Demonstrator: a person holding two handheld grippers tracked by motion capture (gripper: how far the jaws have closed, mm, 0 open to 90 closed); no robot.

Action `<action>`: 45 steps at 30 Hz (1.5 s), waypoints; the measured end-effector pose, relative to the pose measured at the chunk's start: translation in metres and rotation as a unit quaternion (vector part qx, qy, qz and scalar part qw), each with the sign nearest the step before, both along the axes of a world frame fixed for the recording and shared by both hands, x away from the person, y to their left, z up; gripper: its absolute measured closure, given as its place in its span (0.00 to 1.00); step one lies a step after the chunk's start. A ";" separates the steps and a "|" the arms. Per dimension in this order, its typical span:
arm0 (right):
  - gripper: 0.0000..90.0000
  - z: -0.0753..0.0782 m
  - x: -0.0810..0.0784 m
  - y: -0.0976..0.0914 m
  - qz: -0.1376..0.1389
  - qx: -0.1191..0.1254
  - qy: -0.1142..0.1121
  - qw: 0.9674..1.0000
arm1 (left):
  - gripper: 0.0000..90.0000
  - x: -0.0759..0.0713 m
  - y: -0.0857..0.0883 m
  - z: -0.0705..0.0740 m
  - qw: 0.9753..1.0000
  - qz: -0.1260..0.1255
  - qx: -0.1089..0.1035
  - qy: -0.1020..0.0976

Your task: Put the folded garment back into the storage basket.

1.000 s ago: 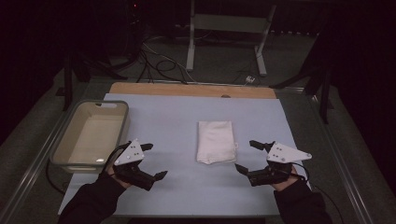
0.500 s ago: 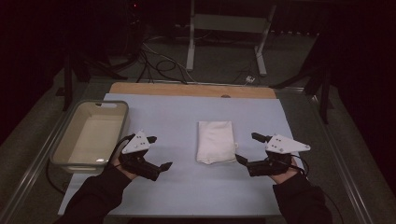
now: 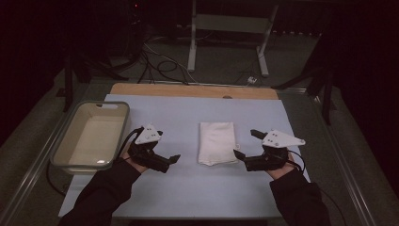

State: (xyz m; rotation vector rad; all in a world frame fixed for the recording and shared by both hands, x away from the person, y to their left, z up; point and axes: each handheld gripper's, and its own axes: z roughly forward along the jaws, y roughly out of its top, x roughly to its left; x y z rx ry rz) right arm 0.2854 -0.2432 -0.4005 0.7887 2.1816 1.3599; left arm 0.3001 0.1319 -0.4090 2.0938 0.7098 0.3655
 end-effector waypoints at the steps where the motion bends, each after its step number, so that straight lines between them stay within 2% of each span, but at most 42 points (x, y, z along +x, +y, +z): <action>1: 0.10 -0.001 0.002 -0.001 0.001 -0.001 0.000 1.000 | 0.00 0.001 -0.001 0.000 1.000 0.001 0.002 0.000; 2: 0.10 -0.002 0.003 0.000 0.001 0.004 0.004 1.000 | 0.00 0.002 -0.002 0.000 1.000 0.005 0.000 0.004; 6: 0.10 -0.007 0.008 0.000 -0.002 -0.002 0.012 1.000 | 0.00 0.006 -0.007 0.001 1.000 0.014 0.003 0.013; 11: 0.10 -0.011 0.014 0.000 -0.017 0.000 0.018 1.000 | 0.00 0.014 -0.014 0.000 0.999 0.029 0.005 0.025; 18: 0.10 -0.017 0.024 0.000 -0.026 -0.007 0.024 0.999 | 0.00 0.023 -0.024 -0.002 0.999 0.030 -0.010 0.031; 21: 0.10 -0.020 0.027 0.000 -0.029 -0.005 0.026 0.999 | 0.00 0.027 -0.029 -0.004 0.999 0.030 -0.009 0.034; 28: 0.10 -0.030 0.033 0.001 -0.037 -0.001 0.038 0.999 | 0.00 0.035 -0.040 -0.012 0.998 0.031 -0.010 0.047; 39: 0.10 -0.042 0.042 0.005 -0.052 -0.006 0.049 0.997 | 0.00 0.049 -0.055 -0.027 0.996 0.035 -0.023 0.075; 45: 0.10 -0.054 0.046 0.008 -0.054 0.003 0.060 0.997 | 0.00 0.053 -0.066 -0.040 0.996 0.040 -0.025 0.077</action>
